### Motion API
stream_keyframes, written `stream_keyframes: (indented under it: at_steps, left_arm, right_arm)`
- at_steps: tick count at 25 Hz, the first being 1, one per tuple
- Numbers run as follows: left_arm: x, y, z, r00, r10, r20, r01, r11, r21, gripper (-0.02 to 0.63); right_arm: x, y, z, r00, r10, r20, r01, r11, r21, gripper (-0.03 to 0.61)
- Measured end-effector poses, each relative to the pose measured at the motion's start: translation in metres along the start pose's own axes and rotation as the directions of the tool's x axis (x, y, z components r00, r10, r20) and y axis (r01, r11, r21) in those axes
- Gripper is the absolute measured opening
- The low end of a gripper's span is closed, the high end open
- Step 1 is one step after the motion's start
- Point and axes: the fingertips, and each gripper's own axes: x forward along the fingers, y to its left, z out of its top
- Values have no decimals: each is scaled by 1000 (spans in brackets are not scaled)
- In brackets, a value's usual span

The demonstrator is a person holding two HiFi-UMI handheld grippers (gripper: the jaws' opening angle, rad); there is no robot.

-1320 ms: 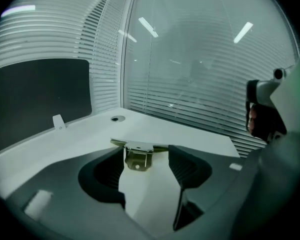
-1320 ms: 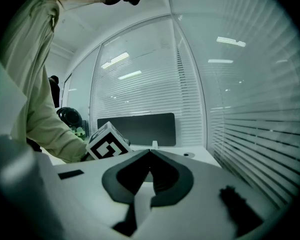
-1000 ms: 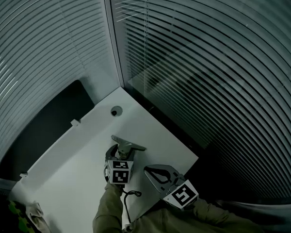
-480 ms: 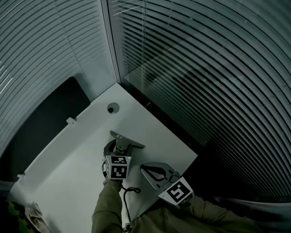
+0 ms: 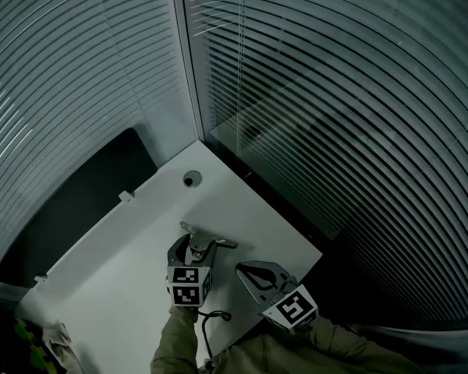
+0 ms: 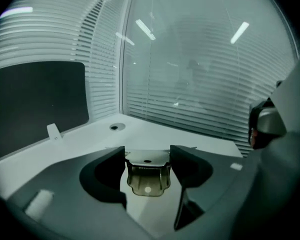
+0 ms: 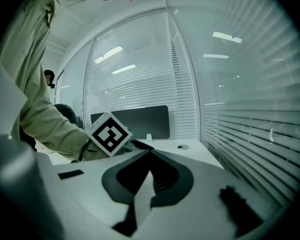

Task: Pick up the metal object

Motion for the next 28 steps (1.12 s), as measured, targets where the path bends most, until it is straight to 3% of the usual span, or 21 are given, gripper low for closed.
stream_keyframes:
  at_steps: [6, 13, 17, 28]
  left_arm:
    - [-73, -5, 39, 975, 38, 220, -42, 999, 15, 290]
    - [-150, -19, 53, 917, 145, 371, -167, 986, 26, 290]
    - [-176, -30, 48, 899, 170, 404, -203, 978, 41, 288]
    - [-195, -48, 46, 897, 162, 411, -206, 976, 65, 288]
  right_arm:
    - [-8, 3, 17, 999, 14, 50, -13, 999, -31, 5]
    - [-18, 24, 56, 986, 76, 146, -64, 994, -83, 5]
    - [-26, 39, 65, 981, 103, 163, -87, 991, -102, 5]
    - [-37, 55, 62, 980, 121, 158, -105, 988, -110, 5]
